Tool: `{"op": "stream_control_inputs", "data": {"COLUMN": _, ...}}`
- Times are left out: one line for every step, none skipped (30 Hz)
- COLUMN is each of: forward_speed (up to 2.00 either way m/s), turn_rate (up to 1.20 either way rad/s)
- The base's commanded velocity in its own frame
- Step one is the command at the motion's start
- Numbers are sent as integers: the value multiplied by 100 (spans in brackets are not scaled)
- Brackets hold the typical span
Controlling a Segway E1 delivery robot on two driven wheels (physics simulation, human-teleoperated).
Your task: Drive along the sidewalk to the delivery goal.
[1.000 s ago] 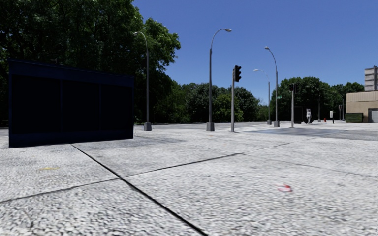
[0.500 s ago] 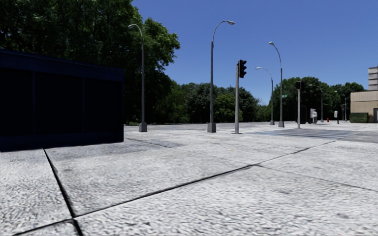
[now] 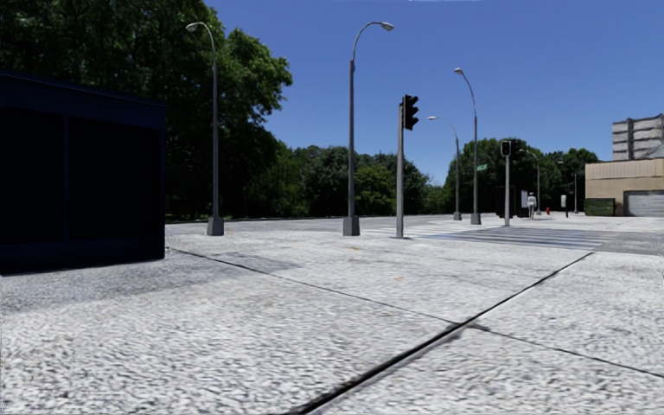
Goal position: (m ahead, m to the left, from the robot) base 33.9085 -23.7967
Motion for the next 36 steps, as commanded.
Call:
{"op": "stream_control_inputs", "data": {"forward_speed": 200, "turn_rate": -39}}
{"op": "stream_control_inputs", "data": {"forward_speed": 200, "turn_rate": -39}}
{"op": "stream_control_inputs", "data": {"forward_speed": 200, "turn_rate": -39}}
{"op": "stream_control_inputs", "data": {"forward_speed": 200, "turn_rate": -39}}
{"op": "stream_control_inputs", "data": {"forward_speed": 200, "turn_rate": -39}}
{"op": "stream_control_inputs", "data": {"forward_speed": 200, "turn_rate": -39}}
{"op": "stream_control_inputs", "data": {"forward_speed": 200, "turn_rate": -39}}
{"op": "stream_control_inputs", "data": {"forward_speed": 200, "turn_rate": -39}}
{"op": "stream_control_inputs", "data": {"forward_speed": 200, "turn_rate": -39}}
{"op": "stream_control_inputs", "data": {"forward_speed": 200, "turn_rate": -39}}
{"op": "stream_control_inputs", "data": {"forward_speed": 200, "turn_rate": -39}}
{"op": "stream_control_inputs", "data": {"forward_speed": 200, "turn_rate": -39}}
{"op": "stream_control_inputs", "data": {"forward_speed": 200, "turn_rate": -40}}
{"op": "stream_control_inputs", "data": {"forward_speed": 200, "turn_rate": -42}}
{"op": "stream_control_inputs", "data": {"forward_speed": 200, "turn_rate": -44}}
{"op": "stream_control_inputs", "data": {"forward_speed": 200, "turn_rate": -44}}
{"op": "stream_control_inputs", "data": {"forward_speed": 200, "turn_rate": -44}}
{"op": "stream_control_inputs", "data": {"forward_speed": 200, "turn_rate": -44}}
{"op": "stream_control_inputs", "data": {"forward_speed": 200, "turn_rate": -44}}
{"op": "stream_control_inputs", "data": {"forward_speed": 200, "turn_rate": -44}}
{"op": "stream_control_inputs", "data": {"forward_speed": 200, "turn_rate": -44}}
{"op": "stream_control_inputs", "data": {"forward_speed": 200, "turn_rate": -44}}
{"op": "stream_control_inputs", "data": {"forward_speed": 200, "turn_rate": -44}}
{"op": "stream_control_inputs", "data": {"forward_speed": 200, "turn_rate": -44}}
{"op": "stream_control_inputs", "data": {"forward_speed": 200, "turn_rate": -44}}
{"op": "stream_control_inputs", "data": {"forward_speed": 200, "turn_rate": -44}}
{"op": "stream_control_inputs", "data": {"forward_speed": 200, "turn_rate": -44}}
{"op": "stream_control_inputs", "data": {"forward_speed": 200, "turn_rate": -44}}
{"op": "stream_control_inputs", "data": {"forward_speed": 200, "turn_rate": -44}}
{"op": "stream_control_inputs", "data": {"forward_speed": 200, "turn_rate": -44}}
{"op": "stream_control_inputs", "data": {"forward_speed": 200, "turn_rate": -44}}
{"op": "stream_control_inputs", "data": {"forward_speed": 200, "turn_rate": -44}}
{"op": "stream_control_inputs", "data": {"forward_speed": 200, "turn_rate": -44}}
{"op": "stream_control_inputs", "data": {"forward_speed": 200, "turn_rate": -44}}
{"op": "stream_control_inputs", "data": {"forward_speed": 200, "turn_rate": -44}}
{"op": "stream_control_inputs", "data": {"forward_speed": 200, "turn_rate": -44}}
